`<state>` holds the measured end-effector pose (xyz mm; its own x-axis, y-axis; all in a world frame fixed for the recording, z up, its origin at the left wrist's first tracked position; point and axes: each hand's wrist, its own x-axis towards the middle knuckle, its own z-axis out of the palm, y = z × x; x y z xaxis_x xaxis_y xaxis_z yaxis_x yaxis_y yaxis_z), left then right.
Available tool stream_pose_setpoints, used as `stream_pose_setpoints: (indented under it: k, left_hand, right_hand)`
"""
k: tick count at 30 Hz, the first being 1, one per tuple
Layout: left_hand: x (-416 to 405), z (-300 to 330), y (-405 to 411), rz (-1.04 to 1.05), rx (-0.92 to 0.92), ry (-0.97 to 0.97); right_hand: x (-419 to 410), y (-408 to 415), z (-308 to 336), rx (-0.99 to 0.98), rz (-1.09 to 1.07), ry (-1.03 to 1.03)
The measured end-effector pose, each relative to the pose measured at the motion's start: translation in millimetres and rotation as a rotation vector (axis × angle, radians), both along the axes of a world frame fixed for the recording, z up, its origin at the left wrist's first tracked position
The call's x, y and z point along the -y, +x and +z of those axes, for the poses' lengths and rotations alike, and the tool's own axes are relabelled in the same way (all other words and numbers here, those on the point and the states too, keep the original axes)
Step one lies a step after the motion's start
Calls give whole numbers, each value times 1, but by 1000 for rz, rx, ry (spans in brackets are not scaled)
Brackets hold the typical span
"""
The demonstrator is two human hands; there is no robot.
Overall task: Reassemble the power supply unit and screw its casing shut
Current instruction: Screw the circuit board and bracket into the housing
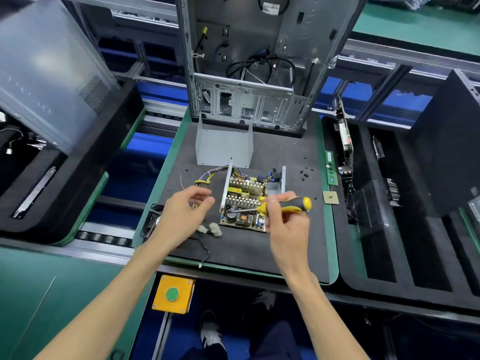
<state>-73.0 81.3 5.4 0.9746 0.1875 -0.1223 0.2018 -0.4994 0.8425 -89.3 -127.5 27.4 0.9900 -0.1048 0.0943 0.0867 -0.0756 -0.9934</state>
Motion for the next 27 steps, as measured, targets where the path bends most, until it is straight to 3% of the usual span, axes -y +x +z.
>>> stream_pose_setpoints:
  k: [3, 8, 27]
  left_hand:
    - [4, -13, 5, -44, -56, 48]
    - [8, -13, 9, -79, -146, 22]
    - [6, -9, 7, -174, -204, -16]
  right_hand:
    - [-10, 9, -13, 20, 119, -272]
    - [-21, 22, -34, 8, 208, -526]
    - [-27, 27, -45, 8, 300, -632]
